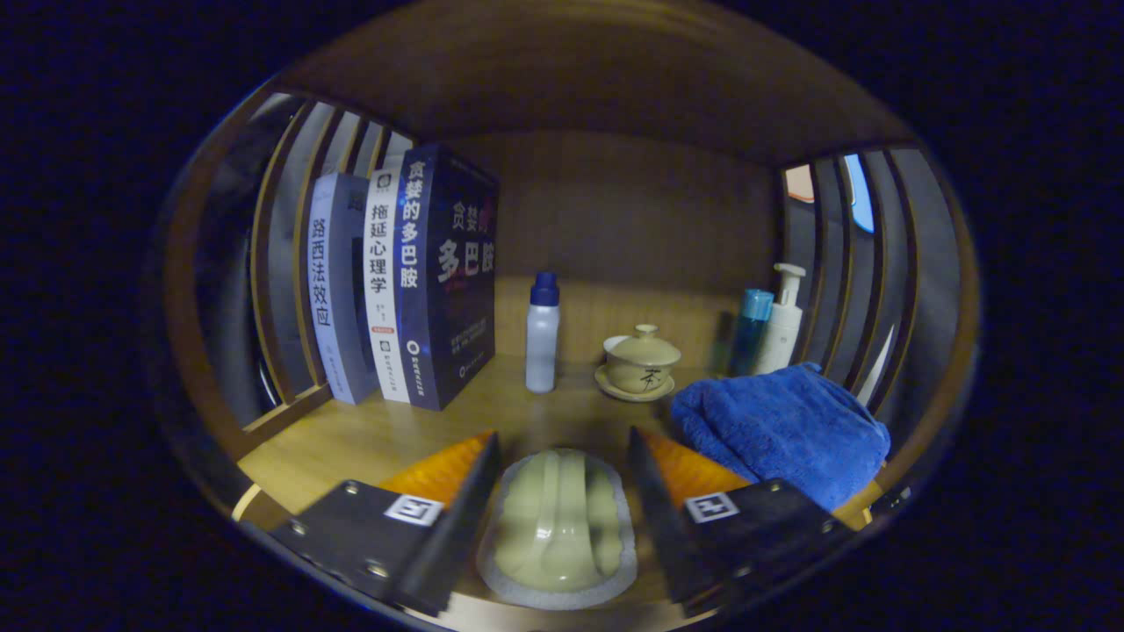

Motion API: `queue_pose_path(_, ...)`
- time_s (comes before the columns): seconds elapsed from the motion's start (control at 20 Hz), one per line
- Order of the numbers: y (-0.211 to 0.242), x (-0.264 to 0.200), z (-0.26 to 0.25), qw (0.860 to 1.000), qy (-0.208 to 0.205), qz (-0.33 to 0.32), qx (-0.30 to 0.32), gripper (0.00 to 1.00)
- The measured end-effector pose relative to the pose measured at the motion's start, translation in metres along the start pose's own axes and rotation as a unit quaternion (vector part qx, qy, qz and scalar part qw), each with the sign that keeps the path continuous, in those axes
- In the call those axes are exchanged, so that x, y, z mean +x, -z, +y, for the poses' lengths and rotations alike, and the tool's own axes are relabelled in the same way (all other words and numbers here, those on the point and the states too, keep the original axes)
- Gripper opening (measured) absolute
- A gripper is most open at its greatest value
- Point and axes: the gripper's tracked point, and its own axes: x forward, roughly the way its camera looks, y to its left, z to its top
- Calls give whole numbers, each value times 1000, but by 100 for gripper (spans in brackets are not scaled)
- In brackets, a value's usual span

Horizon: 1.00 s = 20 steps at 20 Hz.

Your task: Pull open the drawer, take out the items inside it, and place them on the countertop above the cabinet.

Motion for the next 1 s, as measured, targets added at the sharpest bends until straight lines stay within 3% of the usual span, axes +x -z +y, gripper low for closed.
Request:
queue_pose_path(0.15, -19, -27, -5, 999, -7, -33, 0, 98)
queue_pose_path(0.6, -29, -154, -23, 996, -57, -66, 17, 99)
queue_pose_path(1.0, 28, -263, -48, 994, -43, -98, -3, 98)
